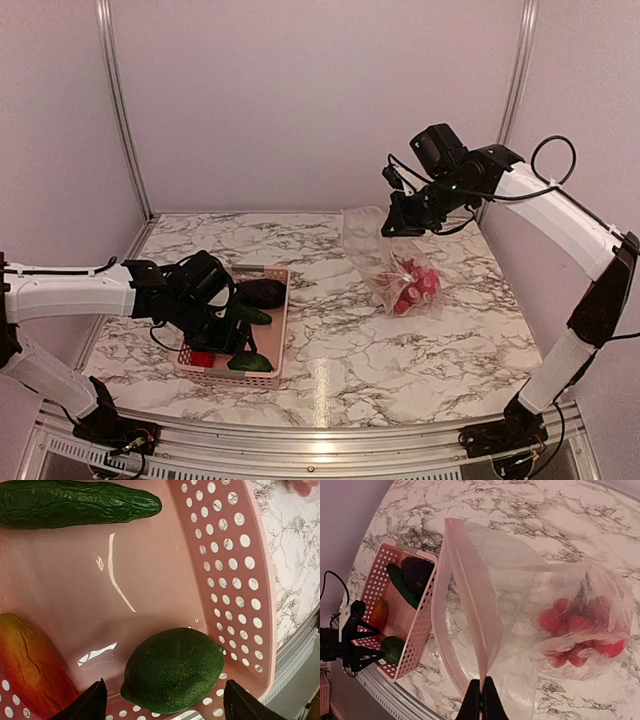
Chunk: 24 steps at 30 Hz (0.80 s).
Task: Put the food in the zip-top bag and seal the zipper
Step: Pick up the fake fruit from the bin.
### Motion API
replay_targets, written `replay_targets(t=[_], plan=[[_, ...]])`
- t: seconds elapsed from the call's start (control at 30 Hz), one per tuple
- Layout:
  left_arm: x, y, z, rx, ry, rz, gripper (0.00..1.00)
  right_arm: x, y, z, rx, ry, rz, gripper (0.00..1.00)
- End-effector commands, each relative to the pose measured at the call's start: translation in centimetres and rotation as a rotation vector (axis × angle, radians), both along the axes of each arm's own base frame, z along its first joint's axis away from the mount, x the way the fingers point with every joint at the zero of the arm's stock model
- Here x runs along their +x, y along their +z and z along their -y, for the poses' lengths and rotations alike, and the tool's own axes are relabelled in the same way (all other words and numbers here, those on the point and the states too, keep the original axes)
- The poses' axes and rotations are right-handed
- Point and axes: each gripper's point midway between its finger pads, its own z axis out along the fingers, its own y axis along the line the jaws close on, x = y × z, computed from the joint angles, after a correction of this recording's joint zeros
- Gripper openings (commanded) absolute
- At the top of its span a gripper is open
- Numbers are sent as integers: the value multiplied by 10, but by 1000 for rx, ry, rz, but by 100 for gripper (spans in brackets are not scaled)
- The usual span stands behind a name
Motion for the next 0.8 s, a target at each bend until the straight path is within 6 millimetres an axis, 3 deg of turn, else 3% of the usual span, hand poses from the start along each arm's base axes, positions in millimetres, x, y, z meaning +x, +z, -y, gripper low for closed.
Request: replay_targets(t=[0.0,0.3,0.57,0.77], plan=[[-2,1,6,-16,-105,75,83,-6,9,-2,28,16,22,0],[-11,-21,10,36,-260,58,84,-7,5,-2,35,1,10,0],[-2,-22,17,59,-351,123,84,-7,2,-4,54,-6,1,0],[12,-39,4,179,-321,147,83,-8,-2,-4,51,-7,-7,0]])
